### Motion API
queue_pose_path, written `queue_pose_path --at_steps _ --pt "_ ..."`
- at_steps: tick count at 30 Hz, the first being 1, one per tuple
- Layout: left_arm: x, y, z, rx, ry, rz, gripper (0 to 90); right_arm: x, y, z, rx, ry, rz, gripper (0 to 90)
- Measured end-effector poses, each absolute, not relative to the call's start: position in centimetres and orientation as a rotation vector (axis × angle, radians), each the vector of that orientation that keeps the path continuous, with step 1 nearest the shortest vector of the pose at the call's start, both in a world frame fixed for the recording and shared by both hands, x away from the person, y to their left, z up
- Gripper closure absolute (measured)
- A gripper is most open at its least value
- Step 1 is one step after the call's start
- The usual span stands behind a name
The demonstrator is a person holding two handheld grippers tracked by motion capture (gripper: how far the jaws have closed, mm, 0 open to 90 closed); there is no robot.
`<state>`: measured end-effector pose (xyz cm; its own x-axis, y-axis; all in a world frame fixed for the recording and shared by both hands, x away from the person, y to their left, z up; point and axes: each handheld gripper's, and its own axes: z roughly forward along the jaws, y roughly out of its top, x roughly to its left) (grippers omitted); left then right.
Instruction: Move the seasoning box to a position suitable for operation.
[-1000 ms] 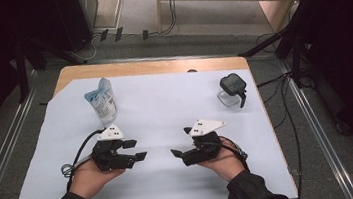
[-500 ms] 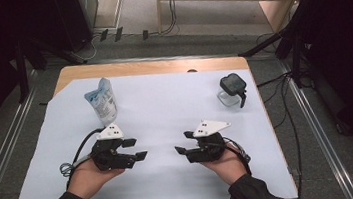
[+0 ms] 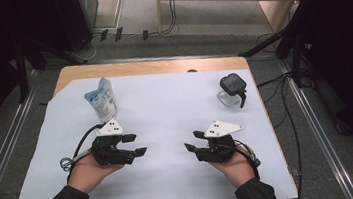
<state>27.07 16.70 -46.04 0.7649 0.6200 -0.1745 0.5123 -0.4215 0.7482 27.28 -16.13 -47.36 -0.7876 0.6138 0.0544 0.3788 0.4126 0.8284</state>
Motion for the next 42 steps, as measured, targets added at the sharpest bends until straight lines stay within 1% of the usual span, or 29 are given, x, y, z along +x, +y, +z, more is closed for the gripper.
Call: queue_pose_path --at_steps 10,23,26,30,35,36,42 --pt "27.0 16.9 -46.0 2.098 0.815 0.167 38.3 27.9 -16.9 -46.8 0.905 2.378 1.318 44.2" --pt "27.1 17.4 -45.4 2.057 0.819 0.132 36.9 29.3 -19.2 -46.1 1.008 2.295 1.297 42.7" --pt "27.1 17.5 -45.4 2.063 0.820 0.127 36.7 30.4 -19.6 -45.8 1.043 2.259 1.276 40.0" --pt "27.0 17.5 -45.5 2.067 0.816 0.143 36.6 31.7 -19.8 -45.6 1.061 2.253 1.253 39.3" --pt "27.0 17.7 -45.5 2.059 0.828 0.123 35.9 32.9 -20.2 -45.3 1.107 2.232 1.265 38.9" --pt "27.0 17.8 -45.4 2.063 0.821 0.122 35.9 33.7 -20.6 -45.2 1.128 2.224 1.276 38.8" --pt "26.9 18.1 -45.4 2.057 0.829 0.131 35.9 34.9 -21.2 -44.7 1.167 2.205 1.277 37.9"
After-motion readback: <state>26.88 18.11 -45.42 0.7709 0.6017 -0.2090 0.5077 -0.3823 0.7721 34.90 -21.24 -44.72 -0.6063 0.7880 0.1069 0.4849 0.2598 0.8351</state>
